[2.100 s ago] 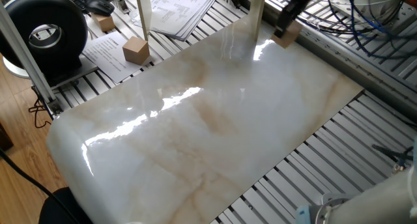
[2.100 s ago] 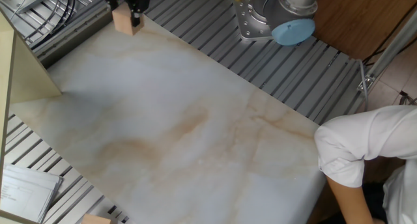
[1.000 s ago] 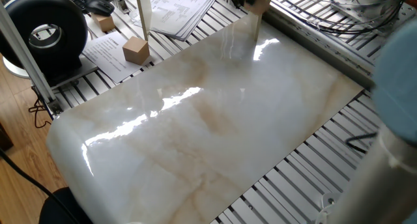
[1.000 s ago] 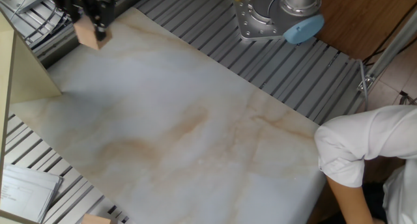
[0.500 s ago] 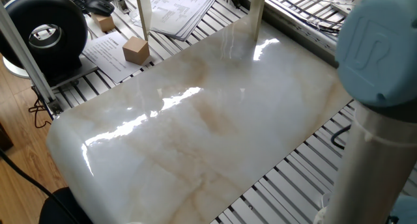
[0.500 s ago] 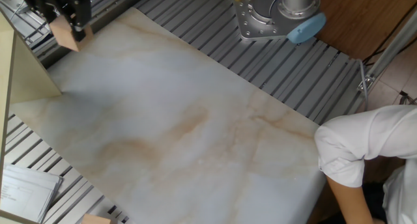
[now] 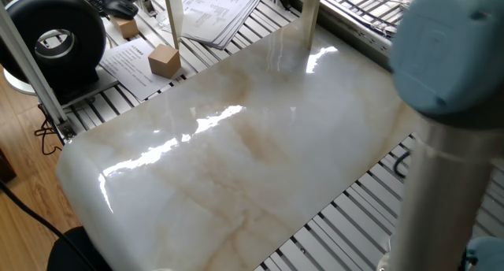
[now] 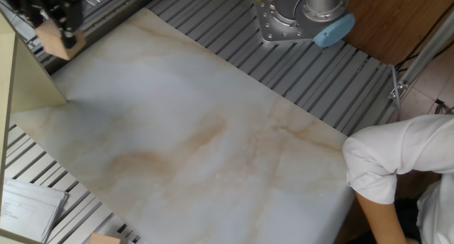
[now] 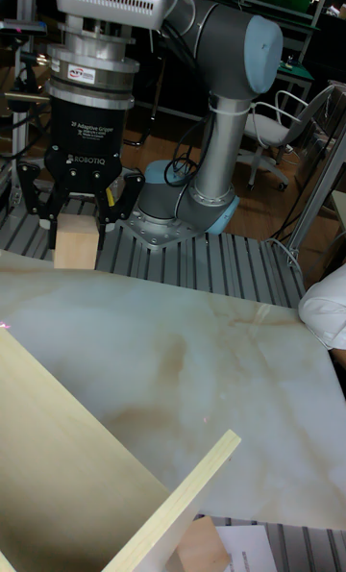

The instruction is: Put the object on the shelf

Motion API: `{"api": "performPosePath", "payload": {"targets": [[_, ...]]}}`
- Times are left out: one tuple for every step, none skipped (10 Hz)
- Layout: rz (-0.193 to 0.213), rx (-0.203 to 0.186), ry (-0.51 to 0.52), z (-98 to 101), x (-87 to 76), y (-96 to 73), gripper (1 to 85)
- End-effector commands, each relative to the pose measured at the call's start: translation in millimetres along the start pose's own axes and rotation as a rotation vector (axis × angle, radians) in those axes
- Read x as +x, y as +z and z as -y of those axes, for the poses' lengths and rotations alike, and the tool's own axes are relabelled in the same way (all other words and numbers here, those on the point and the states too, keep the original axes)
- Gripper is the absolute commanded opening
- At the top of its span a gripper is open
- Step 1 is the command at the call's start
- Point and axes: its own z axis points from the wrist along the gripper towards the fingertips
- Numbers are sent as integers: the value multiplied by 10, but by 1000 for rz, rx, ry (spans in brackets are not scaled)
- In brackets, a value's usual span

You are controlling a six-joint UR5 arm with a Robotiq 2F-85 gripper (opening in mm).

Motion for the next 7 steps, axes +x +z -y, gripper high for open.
{"api": "performPosePath", "payload": {"targets": [[-20,-40,-45,42,-466,-40,13],[-18,-47,-13,-11,-497,-31,13],[-23,-35,19,18,-484,-30,13],[-25,-18,38,62,-479,-29,13],[-46,-11,51,78,-424,-31,13],[-36,-32,52,24,-453,-31,13],[-28,-34,54,18,-472,-31,13]]}}
